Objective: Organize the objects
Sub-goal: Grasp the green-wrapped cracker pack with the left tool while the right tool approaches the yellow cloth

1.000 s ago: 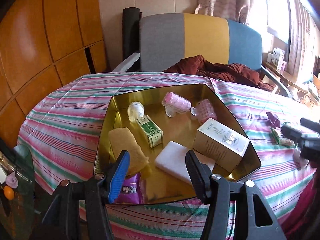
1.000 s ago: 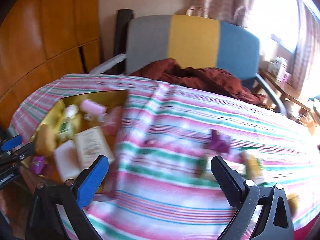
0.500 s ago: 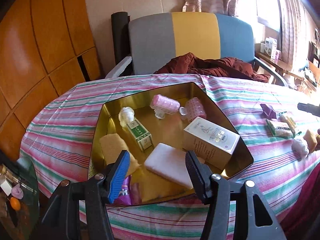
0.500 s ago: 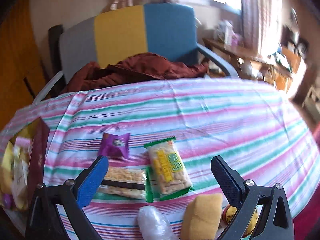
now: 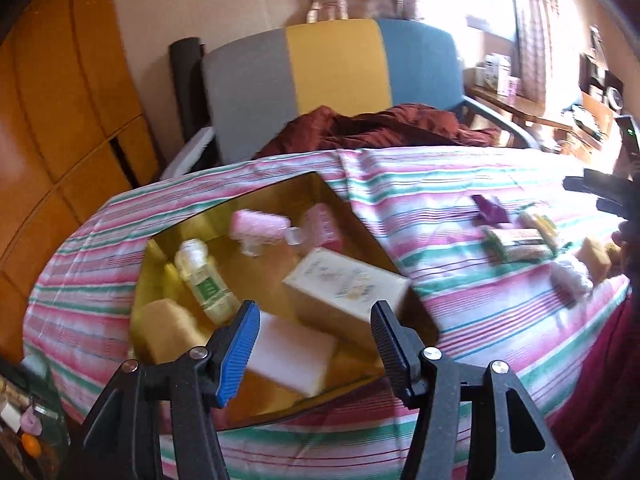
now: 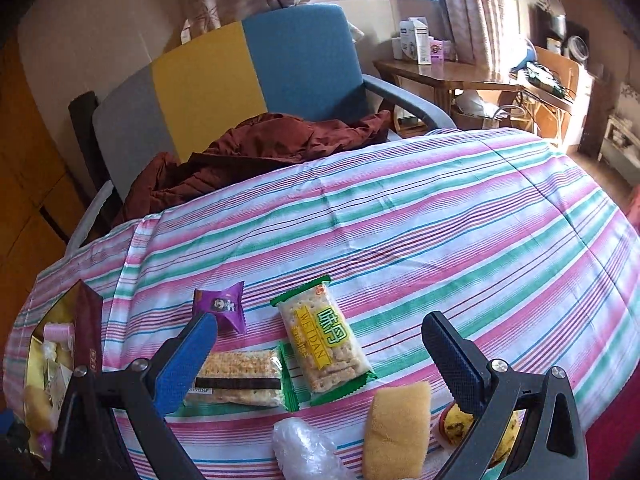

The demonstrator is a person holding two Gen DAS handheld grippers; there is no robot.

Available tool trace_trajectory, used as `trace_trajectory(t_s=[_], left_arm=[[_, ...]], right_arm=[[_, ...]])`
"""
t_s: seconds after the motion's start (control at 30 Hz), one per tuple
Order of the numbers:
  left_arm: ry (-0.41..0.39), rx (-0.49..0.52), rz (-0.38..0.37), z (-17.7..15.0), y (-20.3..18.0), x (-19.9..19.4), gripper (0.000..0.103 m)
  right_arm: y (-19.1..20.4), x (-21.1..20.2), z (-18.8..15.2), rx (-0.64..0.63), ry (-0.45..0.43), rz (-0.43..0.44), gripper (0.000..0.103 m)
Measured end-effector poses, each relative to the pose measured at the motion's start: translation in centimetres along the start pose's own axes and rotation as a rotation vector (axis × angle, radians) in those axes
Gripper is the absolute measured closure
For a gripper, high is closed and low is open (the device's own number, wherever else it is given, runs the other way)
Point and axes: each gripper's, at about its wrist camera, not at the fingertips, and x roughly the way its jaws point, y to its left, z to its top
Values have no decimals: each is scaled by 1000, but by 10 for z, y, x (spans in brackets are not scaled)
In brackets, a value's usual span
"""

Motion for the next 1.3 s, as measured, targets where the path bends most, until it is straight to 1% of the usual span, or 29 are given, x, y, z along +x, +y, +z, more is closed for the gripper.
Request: trace_trajectory(t_s=[0.17,0.27,0.33,0.47,0.57,0.63,0.7,0.77,1.0,1.07,1.2,1.3], left_arm=[[21,44,-113,10,-29,7,44],[40,74,-169,15,-50,13,44],[63,94,-187,19,-64,21,44],[78,143,-218,28,-89,33,44],[82,211,-278,35,-112,41,44],[100,259,-322,40,-128,47,43],[117,303,-349,44,-144,55,36],[130,358,-378,48,-160,63,34],[152,517,-442,63,-205,92,29],[162,581,-474,65,-219,102,26],[187,676,-482,63,-240,122,24],[203,702,-486,64,-248,135,24]], right_arm=[[-26,-7,4,131,-33,-20,0],[-36,-9,6,183,-38,-18,0],[-38,-9,7,196,-34,-17,0],[-42,-9,8,213,-34,-13,0],[-44,-9,8,225,-30,3,0],[-45,-9,9,234,-34,8,0],[-48,-10,8,248,-40,16,0],[-51,-11,8,266,-43,23,0],[-59,-11,8,308,-41,53,0],[-60,-11,8,313,-43,58,0],[-65,-11,7,340,-46,61,0],[-72,-13,8,367,-59,49,0]])
